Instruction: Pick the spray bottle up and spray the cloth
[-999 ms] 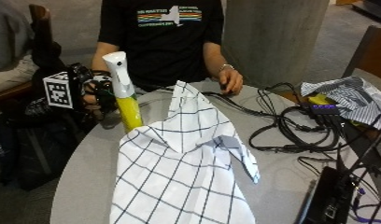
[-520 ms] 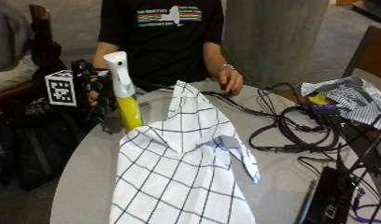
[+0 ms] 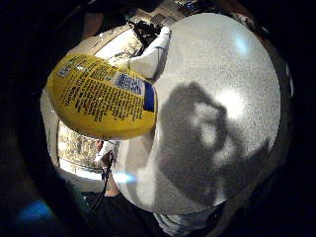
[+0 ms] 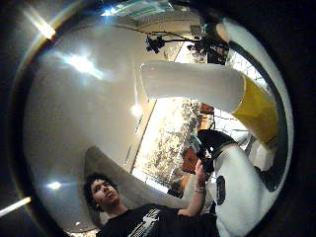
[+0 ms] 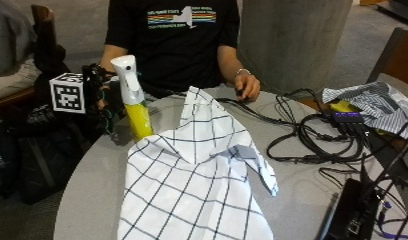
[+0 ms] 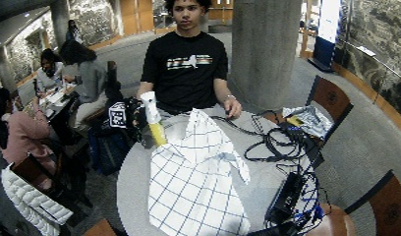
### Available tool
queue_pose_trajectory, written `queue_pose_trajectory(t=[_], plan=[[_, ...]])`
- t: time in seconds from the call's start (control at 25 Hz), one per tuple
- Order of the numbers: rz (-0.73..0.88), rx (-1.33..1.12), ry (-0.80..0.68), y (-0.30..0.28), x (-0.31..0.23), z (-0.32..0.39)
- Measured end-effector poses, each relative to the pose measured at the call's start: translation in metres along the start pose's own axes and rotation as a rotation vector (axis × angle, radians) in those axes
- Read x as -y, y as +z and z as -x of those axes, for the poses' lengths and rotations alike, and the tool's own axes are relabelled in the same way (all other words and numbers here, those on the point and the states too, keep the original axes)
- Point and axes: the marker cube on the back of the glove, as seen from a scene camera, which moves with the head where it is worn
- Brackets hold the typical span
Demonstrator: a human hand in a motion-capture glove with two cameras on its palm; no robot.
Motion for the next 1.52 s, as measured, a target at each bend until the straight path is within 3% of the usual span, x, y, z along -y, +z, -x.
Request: queue_pose_trajectory(t=[1.52], plan=[[-0.005, -0.171, 0.046, 0.043, 0.067, -0.010]])
